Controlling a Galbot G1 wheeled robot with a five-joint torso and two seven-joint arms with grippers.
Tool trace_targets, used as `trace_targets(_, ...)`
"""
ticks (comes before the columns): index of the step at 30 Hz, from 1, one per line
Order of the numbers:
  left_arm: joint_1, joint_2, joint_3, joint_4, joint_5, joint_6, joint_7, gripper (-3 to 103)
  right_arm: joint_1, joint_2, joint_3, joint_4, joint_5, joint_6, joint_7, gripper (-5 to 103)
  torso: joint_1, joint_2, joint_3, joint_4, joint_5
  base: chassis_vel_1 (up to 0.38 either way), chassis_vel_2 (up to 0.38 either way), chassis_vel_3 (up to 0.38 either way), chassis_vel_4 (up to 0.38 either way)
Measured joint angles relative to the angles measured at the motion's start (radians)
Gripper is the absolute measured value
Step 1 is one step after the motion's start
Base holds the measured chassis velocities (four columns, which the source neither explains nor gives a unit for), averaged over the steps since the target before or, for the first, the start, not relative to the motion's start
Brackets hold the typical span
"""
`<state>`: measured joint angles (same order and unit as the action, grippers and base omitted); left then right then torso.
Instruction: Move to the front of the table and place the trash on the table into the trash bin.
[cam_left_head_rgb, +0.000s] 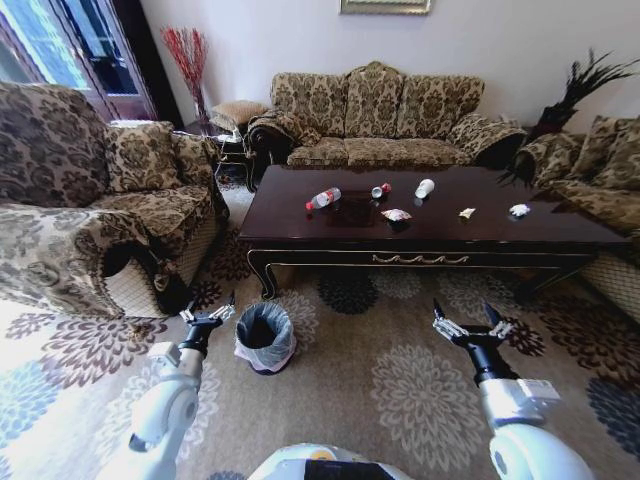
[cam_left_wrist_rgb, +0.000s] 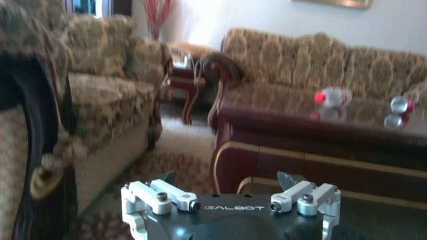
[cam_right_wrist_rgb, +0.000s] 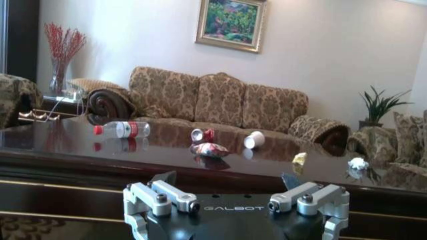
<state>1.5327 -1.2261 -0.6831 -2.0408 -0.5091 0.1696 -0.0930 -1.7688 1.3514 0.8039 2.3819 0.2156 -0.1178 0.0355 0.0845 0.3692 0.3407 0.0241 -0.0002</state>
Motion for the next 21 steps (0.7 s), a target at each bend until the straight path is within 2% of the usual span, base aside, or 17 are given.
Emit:
trace_targets(4,-0.013,0.017,0.022,0.041,-0.024,0.031,0.017,100,-0.001,0.001,0.002,0.0,-0.003,0.0,0.001,100,0.0,0.0,0.0,0.0,0.0002,0.0,0.0,0.0,0.0)
trace_targets(6,-0.037,0.042,0.066,0.086,-0.053,0.086,0.031,100,0.001,0.001,0.0,0.0,-0.009,-0.001,0.005,100,0.0,0.0,0.0,-0.0001,0.0002,0.0,0.0,0.0,0.0)
trace_targets(7,-0.037,0.042,0.066,0.086,-0.053,0.086,0.031,100,0.001,0.001,0.0,0.0,-0.009,-0.001,0.005,100,0.0,0.0,0.0,-0.0001,0.0002,0.0,0.0,0.0,0.0)
trace_targets(9,-0.076,0.047,0.104,0.133,-0.054,0.125,0.031,100,0.007,0.003,-0.006,-0.001,-0.014,-0.003,0.011,100,0.0,0.0,0.0,-0.0001,0.0,0.0,0.0,0.0,0.0)
trace_targets(19,-0.215,0.056,0.214,0.332,0.006,0.175,-0.002,100,0.002,0.007,0.025,0.003,-0.01,-0.008,0.025,100,0.0,0.0,0.0,-0.0002,0.0001,0.0,0.0,0.0,0.0)
trace_targets(21,-0.246,0.057,0.231,0.373,0.015,0.202,-0.006,100,-0.005,0.011,0.044,0.006,-0.003,-0.005,0.026,100,0.0,0.0,0.0,-0.0002,0.0001,0.0,0.0,0.0,0.0)
